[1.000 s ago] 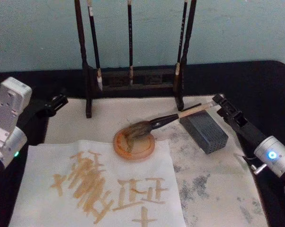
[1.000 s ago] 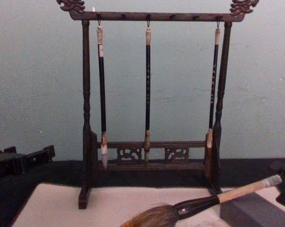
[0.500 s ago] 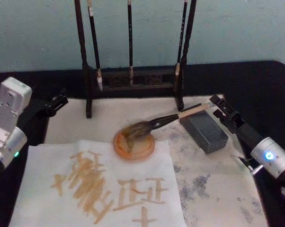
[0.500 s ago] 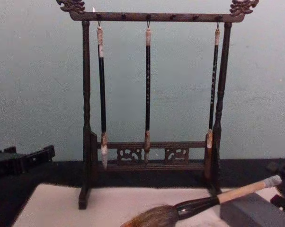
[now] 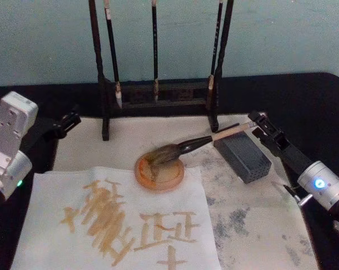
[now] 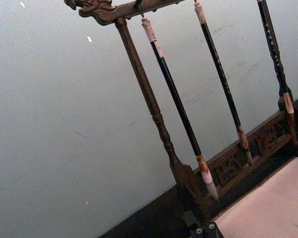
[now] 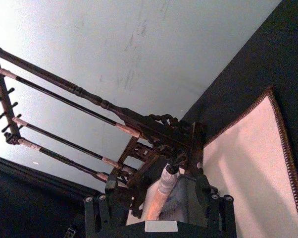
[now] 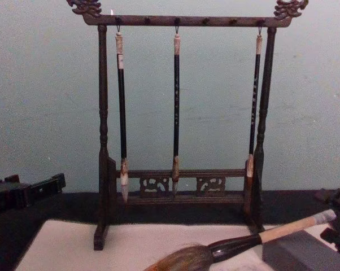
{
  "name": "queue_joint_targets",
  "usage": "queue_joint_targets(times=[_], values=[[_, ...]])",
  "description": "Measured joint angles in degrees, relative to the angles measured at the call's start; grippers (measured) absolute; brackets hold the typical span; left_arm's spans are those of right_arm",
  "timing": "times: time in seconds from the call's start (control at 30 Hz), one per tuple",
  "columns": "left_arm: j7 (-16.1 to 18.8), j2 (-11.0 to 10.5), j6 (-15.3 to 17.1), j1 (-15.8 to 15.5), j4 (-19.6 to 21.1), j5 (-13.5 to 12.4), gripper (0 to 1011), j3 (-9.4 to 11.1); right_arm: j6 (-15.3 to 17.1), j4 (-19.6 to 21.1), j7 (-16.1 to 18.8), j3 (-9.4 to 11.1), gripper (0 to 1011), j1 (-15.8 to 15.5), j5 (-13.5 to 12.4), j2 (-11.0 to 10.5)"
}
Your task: Pick up the brush from the inkstone, write on the paper, then place the brush back to its original position.
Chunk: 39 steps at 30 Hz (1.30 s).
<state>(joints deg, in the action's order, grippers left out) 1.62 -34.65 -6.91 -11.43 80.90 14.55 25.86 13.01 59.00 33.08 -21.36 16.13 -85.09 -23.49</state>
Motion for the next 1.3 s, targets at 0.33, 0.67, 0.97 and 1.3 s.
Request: queue_joint_targets(times=[0.33, 0.67, 0.97, 1.3], values=[[0.0, 0.0, 0.0, 0.0, 0.0, 0.0, 1002, 0.0, 0.0, 0.0, -0.1, 0.2, 1006, 0.0, 0.0, 0.0], [0.0, 0.0, 0.0, 0.0, 0.0, 0.0, 1002, 0.0, 0.0, -0.1, -0.1, 0.2, 864, -0.1, 0.0, 0.1], [0.0, 0.0, 0.0, 0.0, 0.0, 0.0, 1002, 0.0, 0.0, -0.1, -0.1, 0.3, 591, -0.1, 0.1, 0.1], [0.0, 0.0, 0.0, 0.0, 0.0, 0.0, 1002, 0.0, 0.0, -0.1, -0.1, 0.3, 264, -0.1, 0.1, 0.1]])
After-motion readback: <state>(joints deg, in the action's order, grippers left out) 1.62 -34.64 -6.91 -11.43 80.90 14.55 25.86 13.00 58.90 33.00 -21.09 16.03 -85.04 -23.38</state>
